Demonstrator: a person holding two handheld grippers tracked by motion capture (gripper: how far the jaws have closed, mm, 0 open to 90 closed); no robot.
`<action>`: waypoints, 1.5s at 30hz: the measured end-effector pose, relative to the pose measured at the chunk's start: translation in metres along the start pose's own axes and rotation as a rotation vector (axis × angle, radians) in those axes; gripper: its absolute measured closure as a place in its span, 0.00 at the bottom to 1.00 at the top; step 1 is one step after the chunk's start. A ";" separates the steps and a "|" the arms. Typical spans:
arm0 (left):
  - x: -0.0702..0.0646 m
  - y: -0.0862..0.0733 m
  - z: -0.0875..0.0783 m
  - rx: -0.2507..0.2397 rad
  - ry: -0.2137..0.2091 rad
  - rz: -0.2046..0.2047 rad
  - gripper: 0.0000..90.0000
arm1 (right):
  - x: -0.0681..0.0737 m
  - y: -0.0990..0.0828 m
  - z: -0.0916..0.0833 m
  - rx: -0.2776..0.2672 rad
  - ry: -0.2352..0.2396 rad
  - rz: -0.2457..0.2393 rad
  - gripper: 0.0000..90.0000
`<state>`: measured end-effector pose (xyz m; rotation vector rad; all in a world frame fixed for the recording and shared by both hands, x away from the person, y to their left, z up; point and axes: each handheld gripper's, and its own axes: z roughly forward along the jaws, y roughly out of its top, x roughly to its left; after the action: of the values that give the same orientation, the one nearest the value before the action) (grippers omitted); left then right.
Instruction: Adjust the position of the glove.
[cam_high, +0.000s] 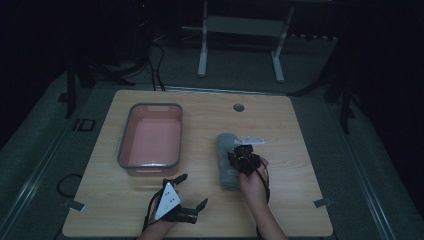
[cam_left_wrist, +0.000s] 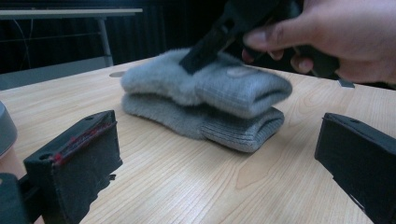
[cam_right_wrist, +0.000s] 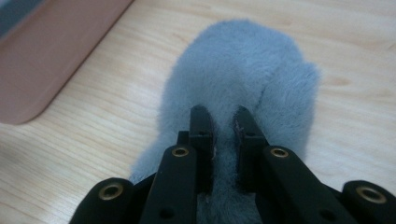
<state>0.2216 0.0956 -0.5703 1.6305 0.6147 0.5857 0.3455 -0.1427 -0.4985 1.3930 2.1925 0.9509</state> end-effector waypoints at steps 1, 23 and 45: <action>0.000 0.000 0.000 0.000 0.000 0.001 0.00 | 0.000 -0.001 0.003 0.006 -0.002 -0.004 0.90; 0.000 0.000 0.000 0.002 0.003 -0.008 0.00 | -0.011 -0.015 0.019 0.068 0.089 0.019 0.54; 0.002 0.024 0.014 0.160 -0.032 -0.144 0.00 | -0.048 -0.008 -0.026 -0.027 0.181 -0.104 0.16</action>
<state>0.2340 0.0838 -0.5489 1.7248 0.7643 0.4127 0.3449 -0.1967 -0.4877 1.2094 2.3476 1.1020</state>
